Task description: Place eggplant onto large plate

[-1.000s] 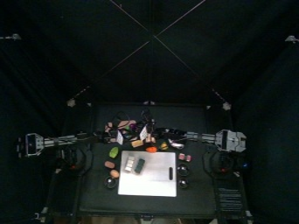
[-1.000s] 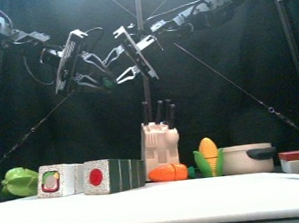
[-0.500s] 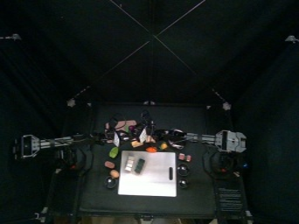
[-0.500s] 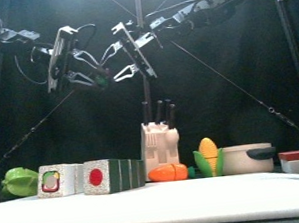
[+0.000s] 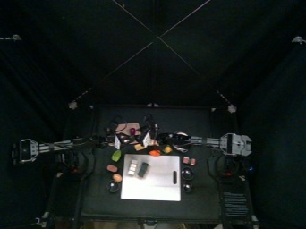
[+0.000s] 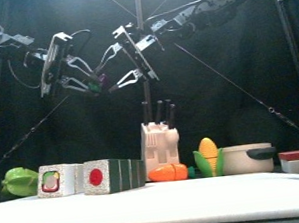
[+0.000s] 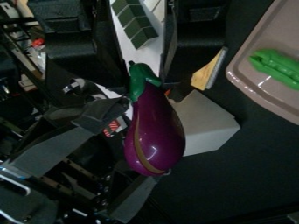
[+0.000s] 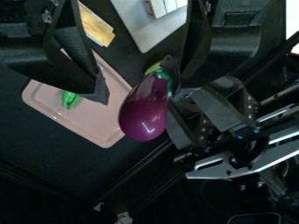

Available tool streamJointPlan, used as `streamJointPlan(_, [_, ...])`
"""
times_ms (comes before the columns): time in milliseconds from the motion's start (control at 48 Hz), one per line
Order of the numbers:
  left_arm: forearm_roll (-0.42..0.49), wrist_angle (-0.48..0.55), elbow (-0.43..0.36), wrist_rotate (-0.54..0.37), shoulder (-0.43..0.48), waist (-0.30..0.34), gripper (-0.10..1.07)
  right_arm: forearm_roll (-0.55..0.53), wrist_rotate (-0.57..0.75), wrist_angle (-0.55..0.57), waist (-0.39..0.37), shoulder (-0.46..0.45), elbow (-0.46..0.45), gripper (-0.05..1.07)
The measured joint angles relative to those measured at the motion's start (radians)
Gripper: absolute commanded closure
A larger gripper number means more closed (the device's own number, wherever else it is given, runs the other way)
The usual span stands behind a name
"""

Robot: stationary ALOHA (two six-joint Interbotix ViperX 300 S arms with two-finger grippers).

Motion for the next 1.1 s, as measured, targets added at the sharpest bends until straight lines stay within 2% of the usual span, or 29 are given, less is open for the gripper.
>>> streamJointPlan(354, [-0.023, 0.034, 0.066, 0.000, -0.015, 0.041, 0.34, -0.011, 0.000, 0.000, 0.025, -0.018, 0.029, 0.11])
streamJointPlan(688, [-0.161, 0.121, 0.186, 0.000, -0.051, 0.094, 0.34, -0.014, 0.000, 0.000, 0.057, -0.071, 0.123, 0.11])
streamJointPlan(896, [-0.255, 0.124, 0.193, 0.005, 0.009, 0.107, 0.34, -0.017, -0.002, 0.002, 0.058, -0.071, 0.129, 0.11])
streamJointPlan(1104, [-0.275, 0.123, 0.193, 0.006, 0.121, 0.132, 0.30, -0.035, -0.002, 0.000, 0.060, -0.071, 0.129, 0.11])
